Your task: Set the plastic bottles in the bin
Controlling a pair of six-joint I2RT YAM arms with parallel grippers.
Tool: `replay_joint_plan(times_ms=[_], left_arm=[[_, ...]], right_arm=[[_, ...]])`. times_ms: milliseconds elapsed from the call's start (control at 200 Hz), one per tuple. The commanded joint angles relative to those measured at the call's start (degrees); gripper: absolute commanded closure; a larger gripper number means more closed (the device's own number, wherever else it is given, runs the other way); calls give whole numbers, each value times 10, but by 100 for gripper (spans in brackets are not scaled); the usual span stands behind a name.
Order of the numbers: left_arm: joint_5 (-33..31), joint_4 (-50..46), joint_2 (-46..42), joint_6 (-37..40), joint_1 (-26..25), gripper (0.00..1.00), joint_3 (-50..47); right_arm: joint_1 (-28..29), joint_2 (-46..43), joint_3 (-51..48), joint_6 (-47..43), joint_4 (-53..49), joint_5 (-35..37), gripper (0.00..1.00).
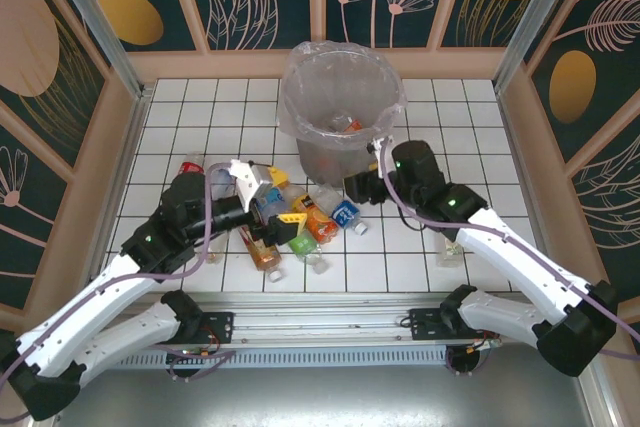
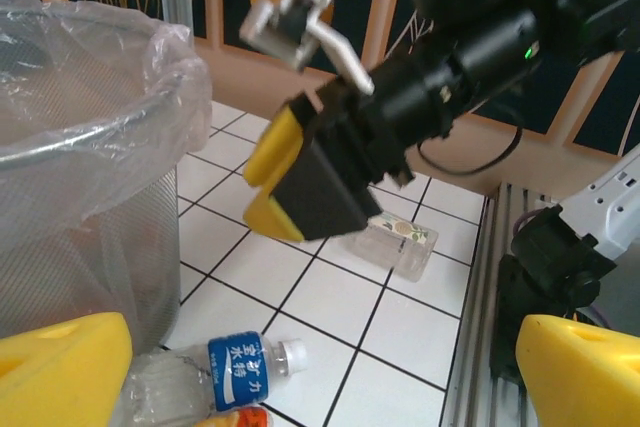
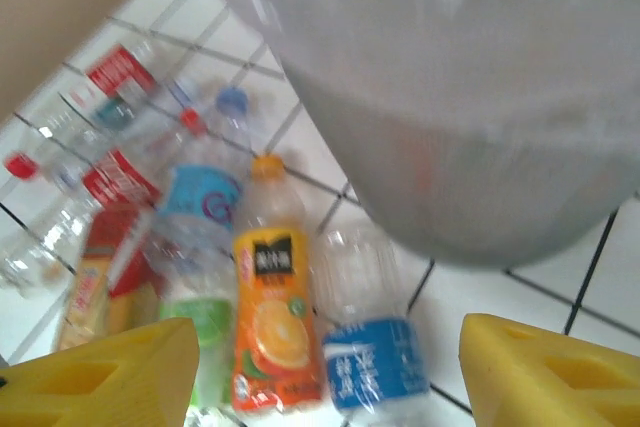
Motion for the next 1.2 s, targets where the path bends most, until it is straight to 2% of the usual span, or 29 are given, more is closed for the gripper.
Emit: replay_joint_plan(times_ms=[0, 90, 535, 1096, 1196], left_arm=[[-19, 12, -33, -20, -2, 2, -38], [-21, 52, -55, -20, -1, 2, -66], [17, 49, -35, -39, -2, 1, -64], [19, 51, -30, -44, -2, 2, -65], [20, 51, -28, -43, -2, 2, -64]], right_arm=[[5, -7, -65, 43, 95, 6, 36], [5, 4, -99, 50, 131, -2, 36], [5, 83, -199, 59, 256, -32, 35], [7, 237, -172, 21, 294, -43, 29], [11, 258, -166, 14, 295, -40, 24]])
